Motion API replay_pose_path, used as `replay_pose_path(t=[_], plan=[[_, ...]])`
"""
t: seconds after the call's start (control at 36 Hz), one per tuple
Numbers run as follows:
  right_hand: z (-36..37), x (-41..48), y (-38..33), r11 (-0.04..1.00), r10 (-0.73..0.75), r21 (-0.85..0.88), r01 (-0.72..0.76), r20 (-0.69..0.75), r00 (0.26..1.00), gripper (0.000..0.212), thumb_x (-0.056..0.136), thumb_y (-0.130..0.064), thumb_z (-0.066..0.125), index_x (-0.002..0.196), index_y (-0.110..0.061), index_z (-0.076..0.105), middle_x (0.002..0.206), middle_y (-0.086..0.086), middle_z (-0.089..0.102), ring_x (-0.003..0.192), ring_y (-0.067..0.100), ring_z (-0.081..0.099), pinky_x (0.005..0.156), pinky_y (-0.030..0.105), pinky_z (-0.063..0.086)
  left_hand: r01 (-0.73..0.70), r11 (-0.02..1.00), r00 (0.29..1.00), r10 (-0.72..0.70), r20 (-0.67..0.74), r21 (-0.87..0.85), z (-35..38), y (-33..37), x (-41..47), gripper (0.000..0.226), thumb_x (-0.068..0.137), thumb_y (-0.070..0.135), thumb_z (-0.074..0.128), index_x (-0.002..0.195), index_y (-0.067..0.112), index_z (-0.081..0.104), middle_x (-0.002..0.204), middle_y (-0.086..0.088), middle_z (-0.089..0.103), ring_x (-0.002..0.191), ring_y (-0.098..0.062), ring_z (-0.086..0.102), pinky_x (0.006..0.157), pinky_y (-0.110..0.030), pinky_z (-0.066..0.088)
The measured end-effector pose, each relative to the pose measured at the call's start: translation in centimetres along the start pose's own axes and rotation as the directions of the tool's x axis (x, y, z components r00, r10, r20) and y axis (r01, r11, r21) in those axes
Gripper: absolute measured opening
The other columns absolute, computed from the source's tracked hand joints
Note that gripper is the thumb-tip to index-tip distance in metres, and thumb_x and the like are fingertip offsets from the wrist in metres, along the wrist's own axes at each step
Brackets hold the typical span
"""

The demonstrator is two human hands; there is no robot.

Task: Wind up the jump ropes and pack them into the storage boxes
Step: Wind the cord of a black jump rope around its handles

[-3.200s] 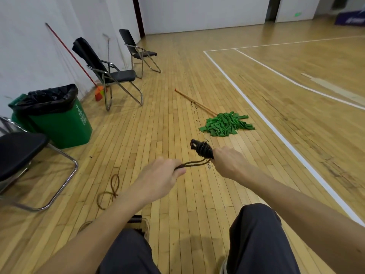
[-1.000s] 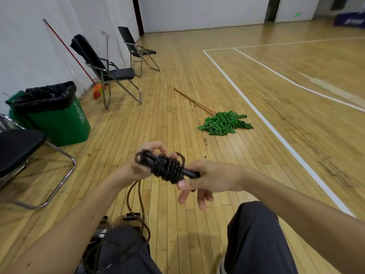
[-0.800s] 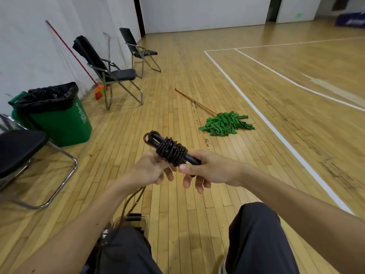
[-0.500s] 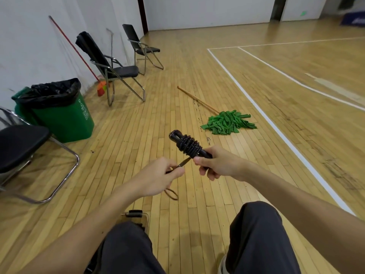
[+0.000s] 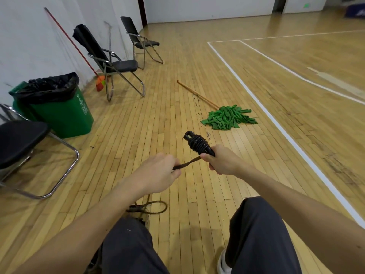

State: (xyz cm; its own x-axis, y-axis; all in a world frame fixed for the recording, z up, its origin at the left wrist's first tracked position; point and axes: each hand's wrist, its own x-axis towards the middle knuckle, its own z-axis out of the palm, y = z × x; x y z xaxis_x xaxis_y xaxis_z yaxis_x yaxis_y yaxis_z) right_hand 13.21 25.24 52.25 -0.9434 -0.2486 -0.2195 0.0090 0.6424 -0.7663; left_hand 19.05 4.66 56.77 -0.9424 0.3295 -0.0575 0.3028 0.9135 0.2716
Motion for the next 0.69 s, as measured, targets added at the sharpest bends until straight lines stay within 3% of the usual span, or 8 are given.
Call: replay_pose_path(t=[0.08,0.22,0.36,0.44,0.5,0.69], plan=[[0.0,0.1,0.3,0.999,0.038,-0.025,-0.037,0.030,0.999,0.023,0.104,-0.031,0.053,0.106,-0.009,0.058,0.078,0.007,0.060,0.062,0.015,0.051,0.056,0.027,0.044,-0.018,0.995,0.999,0.021,-0.027,0.100,-1.0,0.0,0.2,0.029,0.103,0.037,0.051,0.120,0.018,0.065,0.076,0.010,0.056,0.062,-0.002,0.054,0.053,-0.013,0.036],[-0.1,-0.2,1.6,0.984,0.176,-0.036,-0.172,0.186,0.967,0.021,0.103,-0.028,0.056,0.104,-0.007,0.059,0.072,0.004,0.058,0.054,0.013,0.048,0.049,0.023,0.040,-0.081,0.961,0.992,0.102,-0.068,0.264,-4.0,-0.4,0.8,0.040,0.099,0.052,0.047,0.076,0.022,0.059,0.062,0.008,0.055,0.051,-0.005,0.049,0.049,-0.013,0.036],[1.3,-2.1,0.1,0.979,0.190,-0.157,-0.130,0.469,0.863,0.014,0.102,-0.024,0.055,0.096,-0.013,0.059,0.069,0.000,0.055,0.050,0.008,0.045,0.047,0.019,0.037,-0.280,0.882,0.943,0.326,-0.061,0.378,-6.0,-0.1,2.1,0.049,0.093,0.063,0.041,0.073,0.021,0.059,0.061,0.008,0.052,0.052,-0.005,0.046,0.051,-0.016,0.033],[2.1,-3.5,-1.5,0.980,0.170,-0.188,-0.060,0.648,0.743,0.016,0.103,-0.026,0.054,0.100,-0.012,0.059,0.068,-0.002,0.054,0.053,0.009,0.044,0.052,0.022,0.036,-0.363,0.862,0.905,0.417,-0.087,0.355,-6.4,0.0,2.8,0.057,0.084,0.071,0.032,0.074,0.023,0.060,0.061,0.009,0.052,0.053,-0.006,0.046,0.052,-0.018,0.034],[2.1,-4.4,-2.4,0.986,0.110,-0.165,0.010,0.704,0.702,0.017,0.104,-0.028,0.053,0.098,-0.013,0.059,0.066,-0.003,0.054,0.054,0.009,0.044,0.055,0.023,0.037,-0.391,0.861,0.886,0.447,-0.119,0.327,-6.3,-0.3,3.3,0.061,0.080,0.074,0.026,0.072,0.022,0.058,0.061,0.009,0.051,0.053,-0.006,0.045,0.053,-0.018,0.035],[0.2,-6.9,-5.9,0.977,-0.145,0.024,0.210,0.798,0.585,0.025,0.105,-0.022,0.053,0.080,-0.019,0.052,0.061,-0.007,0.053,0.053,0.012,0.041,0.060,0.028,0.038,-0.368,0.929,0.907,0.368,-0.206,0.037,-4.9,-3.0,4.1,0.064,0.080,0.073,0.034,0.067,0.017,0.061,0.055,0.007,0.049,0.049,-0.007,0.042,0.053,-0.015,0.028]])
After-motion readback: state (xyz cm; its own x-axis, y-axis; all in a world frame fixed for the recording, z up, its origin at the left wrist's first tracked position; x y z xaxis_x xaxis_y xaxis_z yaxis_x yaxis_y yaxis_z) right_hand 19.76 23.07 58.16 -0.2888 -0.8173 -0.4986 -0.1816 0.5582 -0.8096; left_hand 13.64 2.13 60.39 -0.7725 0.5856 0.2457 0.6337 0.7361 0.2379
